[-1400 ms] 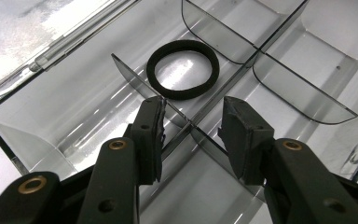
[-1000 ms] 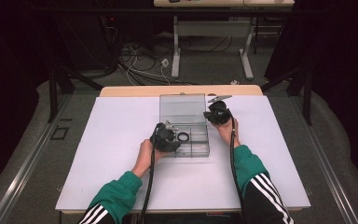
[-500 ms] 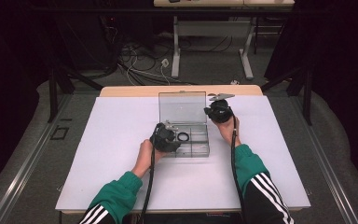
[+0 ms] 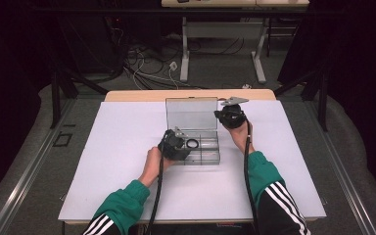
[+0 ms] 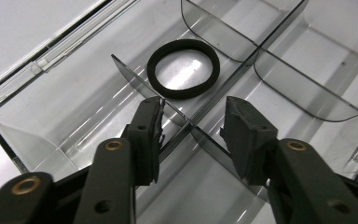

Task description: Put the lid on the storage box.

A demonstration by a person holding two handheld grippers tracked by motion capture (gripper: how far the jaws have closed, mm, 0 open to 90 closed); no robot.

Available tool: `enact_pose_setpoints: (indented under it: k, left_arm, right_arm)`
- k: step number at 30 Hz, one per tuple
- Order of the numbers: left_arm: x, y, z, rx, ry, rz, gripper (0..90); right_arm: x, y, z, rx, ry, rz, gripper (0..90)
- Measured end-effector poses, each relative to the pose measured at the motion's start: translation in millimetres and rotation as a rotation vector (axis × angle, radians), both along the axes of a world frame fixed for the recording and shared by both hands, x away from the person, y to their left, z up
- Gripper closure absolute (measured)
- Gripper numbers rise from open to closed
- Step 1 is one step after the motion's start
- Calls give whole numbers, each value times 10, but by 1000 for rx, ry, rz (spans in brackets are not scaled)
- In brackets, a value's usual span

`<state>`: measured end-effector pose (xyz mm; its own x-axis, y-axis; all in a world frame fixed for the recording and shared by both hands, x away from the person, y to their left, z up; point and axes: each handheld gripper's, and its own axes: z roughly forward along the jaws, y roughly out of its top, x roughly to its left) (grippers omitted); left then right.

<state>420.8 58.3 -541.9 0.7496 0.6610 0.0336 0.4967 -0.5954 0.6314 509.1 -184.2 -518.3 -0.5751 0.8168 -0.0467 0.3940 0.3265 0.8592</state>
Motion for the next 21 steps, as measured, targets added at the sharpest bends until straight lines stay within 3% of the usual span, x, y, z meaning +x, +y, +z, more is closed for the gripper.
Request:
enact_pose_setpoints:
  k: [3,5,9,12,17,21]
  left_arm:
    - [5,11,-4,-13,3,9,554]
    - [9,27,3,-18,7,21,486]
    - [-35,78,174,-45,-107,76,313]
    - [6,164,332,-99,-156,133,171]
    - [178,298,512,-120,-167,197,12]
    - [333,364,623,-106,-185,229,0]
  right_arm:
    - [-23,-10,13,3,-10,10,900]
    - [-39,-11,19,2,-12,10,900]
    - [-53,-21,20,7,-15,17,900]
    - [-57,-25,18,14,-9,18,900]
    - [-63,-30,20,8,-16,29,900]
    - [-72,-27,23,7,-15,24,900]
